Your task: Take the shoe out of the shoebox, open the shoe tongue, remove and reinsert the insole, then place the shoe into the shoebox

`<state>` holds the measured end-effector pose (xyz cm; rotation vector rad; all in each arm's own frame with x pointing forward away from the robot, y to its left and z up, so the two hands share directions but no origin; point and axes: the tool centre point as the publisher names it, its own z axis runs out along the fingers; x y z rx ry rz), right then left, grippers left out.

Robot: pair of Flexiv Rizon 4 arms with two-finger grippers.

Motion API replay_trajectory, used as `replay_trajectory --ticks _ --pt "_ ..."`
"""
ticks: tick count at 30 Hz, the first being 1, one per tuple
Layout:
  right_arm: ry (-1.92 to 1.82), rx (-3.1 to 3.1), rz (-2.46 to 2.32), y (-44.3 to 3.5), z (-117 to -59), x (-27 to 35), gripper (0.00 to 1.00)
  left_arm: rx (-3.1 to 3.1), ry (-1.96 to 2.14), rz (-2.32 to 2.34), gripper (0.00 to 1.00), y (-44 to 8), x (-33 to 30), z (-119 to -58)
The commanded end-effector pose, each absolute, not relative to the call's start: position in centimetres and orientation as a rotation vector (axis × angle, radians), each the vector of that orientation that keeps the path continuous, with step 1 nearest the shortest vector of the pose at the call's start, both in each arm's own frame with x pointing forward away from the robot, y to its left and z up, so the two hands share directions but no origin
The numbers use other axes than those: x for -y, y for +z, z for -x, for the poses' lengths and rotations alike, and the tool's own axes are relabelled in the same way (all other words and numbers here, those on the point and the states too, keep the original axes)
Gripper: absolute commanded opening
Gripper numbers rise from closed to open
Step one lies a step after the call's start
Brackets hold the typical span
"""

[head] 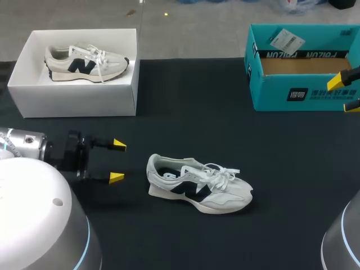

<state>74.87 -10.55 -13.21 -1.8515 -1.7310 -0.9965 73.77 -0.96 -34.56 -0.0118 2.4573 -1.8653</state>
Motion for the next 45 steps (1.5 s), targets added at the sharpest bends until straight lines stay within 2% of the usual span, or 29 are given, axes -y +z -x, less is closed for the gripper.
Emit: replay_trajectory --ticks 1,12,18,29,45 --pt "-0.993 1.731 1.854 -13.2 -74.9 10.5 1.00 -2.499 -1.872 -0.074 1.00 -34.9 1.3 -73.9" --pt "-0.993 1.731 1.854 -13.2 -74.9 10.5 1.00 -2.718 -1.868 -0.358 1.00 -38.5 4.1 -75.7" --pt "-0.993 1.731 1.854 -13.2 -74.9 10.5 1.00 -2.731 -1.916 -0.356 1.00 -40.4 5.3 -76.1" --pt "-0.993 1.731 1.854 -13.2 -74.9 10.5 1.00 -2.719 -2.001 -0.358 1.00 -40.9 7.8 -75.6" --pt "-0.993 1.731 1.854 -13.2 -74.9 10.5 1.00 -2.840 -1.843 -0.404 1.00 -41.0 10.7 -73.0"
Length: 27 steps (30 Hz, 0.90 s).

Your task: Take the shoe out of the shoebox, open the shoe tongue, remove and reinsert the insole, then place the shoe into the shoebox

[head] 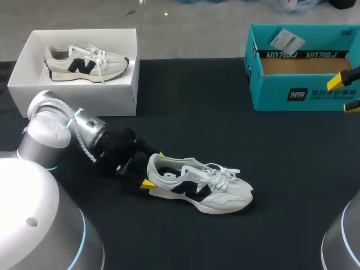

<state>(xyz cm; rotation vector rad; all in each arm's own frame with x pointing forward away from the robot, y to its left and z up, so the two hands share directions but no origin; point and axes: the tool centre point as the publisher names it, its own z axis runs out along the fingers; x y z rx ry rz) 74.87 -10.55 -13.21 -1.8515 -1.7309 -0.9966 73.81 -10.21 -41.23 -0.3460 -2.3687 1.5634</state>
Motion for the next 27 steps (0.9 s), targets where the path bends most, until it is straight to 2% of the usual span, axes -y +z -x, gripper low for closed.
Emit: replay_trajectory --ticks 1,15,16,17,18,27 --pt "-0.993 1.731 1.854 -13.2 -74.9 10.5 1.00 2.400 1.549 0.350 1.00 -41.1 10.8 -73.0" --pt "-0.993 1.731 1.854 -13.2 -74.9 10.5 1.00 2.441 1.522 0.362 1.00 -42.7 12.0 -72.7" --pt "-0.993 1.731 1.854 -13.2 -74.9 10.5 1.00 2.451 1.525 0.351 0.53 -42.9 12.0 -72.8" --pt "-0.993 1.731 1.854 -13.2 -74.9 10.5 1.00 2.453 1.527 0.348 0.13 -42.9 12.0 -72.9" --pt "-0.993 1.731 1.854 -13.2 -74.9 10.5 1.00 2.455 1.532 0.345 0.00 -42.9 12.0 -72.9" --pt "-0.993 1.731 1.854 -13.2 -74.9 10.5 1.00 2.451 1.554 0.340 0.00 -41.8 11.5 -72.6"
